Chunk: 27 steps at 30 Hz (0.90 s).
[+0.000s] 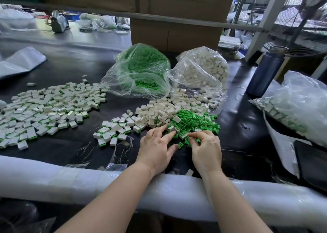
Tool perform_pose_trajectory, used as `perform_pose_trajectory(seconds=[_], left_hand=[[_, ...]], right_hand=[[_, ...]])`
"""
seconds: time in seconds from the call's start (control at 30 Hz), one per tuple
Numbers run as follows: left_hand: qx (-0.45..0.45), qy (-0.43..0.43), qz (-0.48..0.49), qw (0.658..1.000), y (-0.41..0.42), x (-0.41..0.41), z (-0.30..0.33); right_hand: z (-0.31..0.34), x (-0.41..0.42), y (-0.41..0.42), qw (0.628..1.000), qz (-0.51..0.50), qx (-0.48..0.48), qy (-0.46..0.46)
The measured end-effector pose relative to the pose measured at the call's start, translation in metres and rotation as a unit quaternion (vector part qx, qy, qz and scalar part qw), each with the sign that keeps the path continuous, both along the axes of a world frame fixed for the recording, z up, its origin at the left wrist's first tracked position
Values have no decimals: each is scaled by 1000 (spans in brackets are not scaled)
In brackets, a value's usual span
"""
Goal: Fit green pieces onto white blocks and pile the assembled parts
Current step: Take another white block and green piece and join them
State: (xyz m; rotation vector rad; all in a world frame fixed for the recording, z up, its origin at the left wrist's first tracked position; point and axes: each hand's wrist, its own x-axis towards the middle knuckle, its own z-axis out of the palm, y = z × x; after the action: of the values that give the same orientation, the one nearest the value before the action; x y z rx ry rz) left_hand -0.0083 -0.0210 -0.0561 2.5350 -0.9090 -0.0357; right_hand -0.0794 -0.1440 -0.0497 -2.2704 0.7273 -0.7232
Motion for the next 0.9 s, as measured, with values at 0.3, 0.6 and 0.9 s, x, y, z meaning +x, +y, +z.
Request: perform_pose_trajectory(seconds=[0.3,0.6,0.9], left_hand=[[-181,-22,50,982,4,-2,7],[-247,18,82,965,7,-6,14],[-273,112,-4,955,6,-6,14]], right_hand=[[2,1,0,999,32,21,-32],[0,1,2,994,68,66,-58],[10,-4,7,969,156,157,-112]])
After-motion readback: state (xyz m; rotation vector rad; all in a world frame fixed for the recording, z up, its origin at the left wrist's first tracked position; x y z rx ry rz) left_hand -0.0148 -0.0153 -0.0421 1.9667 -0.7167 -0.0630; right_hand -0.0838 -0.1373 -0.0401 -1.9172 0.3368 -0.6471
